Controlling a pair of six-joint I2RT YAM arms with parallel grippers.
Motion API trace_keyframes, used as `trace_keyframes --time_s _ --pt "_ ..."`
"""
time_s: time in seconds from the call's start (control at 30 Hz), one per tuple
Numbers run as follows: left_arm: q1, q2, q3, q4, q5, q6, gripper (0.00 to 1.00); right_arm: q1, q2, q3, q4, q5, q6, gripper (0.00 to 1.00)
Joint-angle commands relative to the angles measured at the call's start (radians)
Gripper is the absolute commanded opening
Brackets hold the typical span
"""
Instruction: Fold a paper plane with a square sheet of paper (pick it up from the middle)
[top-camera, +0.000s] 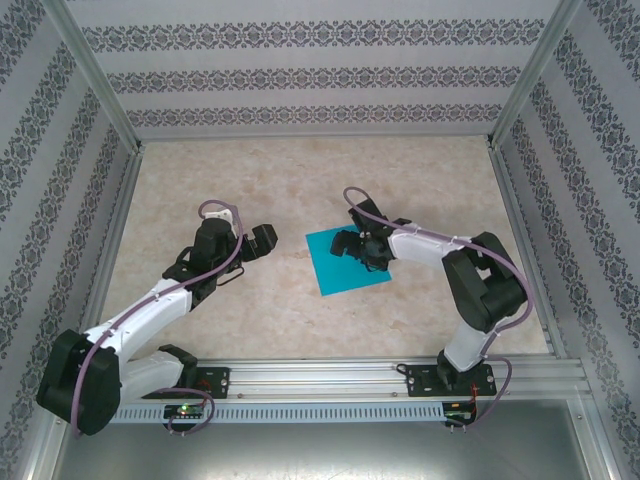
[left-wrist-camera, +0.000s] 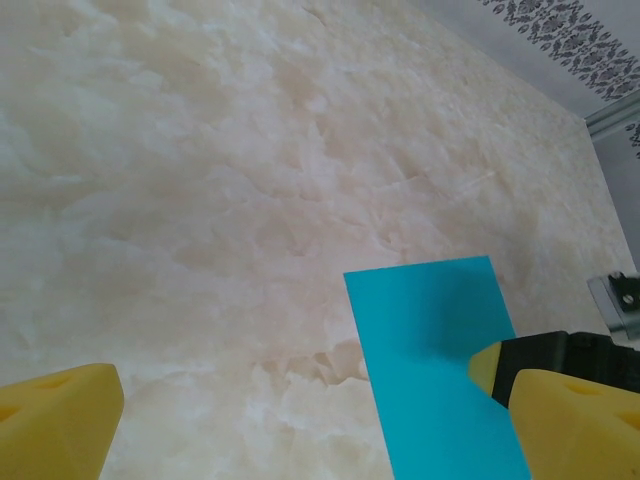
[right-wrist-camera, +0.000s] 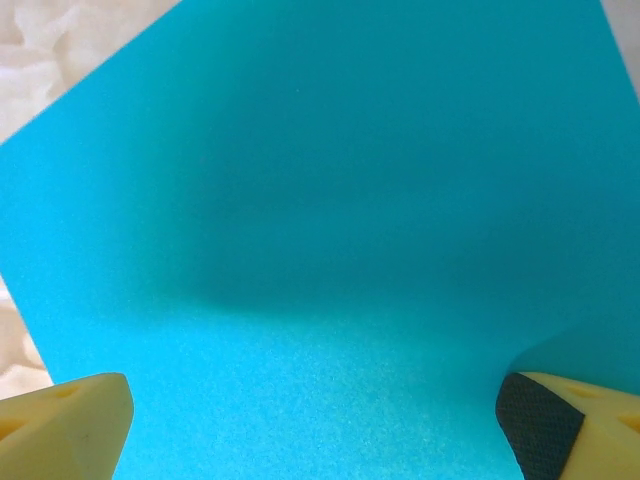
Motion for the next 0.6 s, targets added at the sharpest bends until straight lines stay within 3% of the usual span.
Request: trace_keyframes --time_s 0.0,0.1,0.27,0.4,0.57 --pt "0.007 -0.01 -0.002 0.007 -0.013 0.006 1.0 0.072 -0.003 -0.104 0.032 0.049 0.276 0.98" --pt "0.007 -0.009 -0.007 0.01 -0.004 0.004 1.0 0.115 -0.01 -0.119 0.064 0.084 0.359 0.97" --pt "0.007 -0.021 -0.008 -0.01 0.001 0.009 1.0 0.163 -0.091 -0.06 -0.063 0.217 0.341 0.98" --pt "0.006 -0.04 -0.016 -0.013 -0.008 0.012 1.0 0.163 -0.166 0.018 -0.148 0.285 0.183 0.98" --pt "0.007 -0.056 -0.027 -0.013 -0.018 0.013 1.0 0.148 -0.136 0.166 -0.256 0.241 -0.073 0.98"
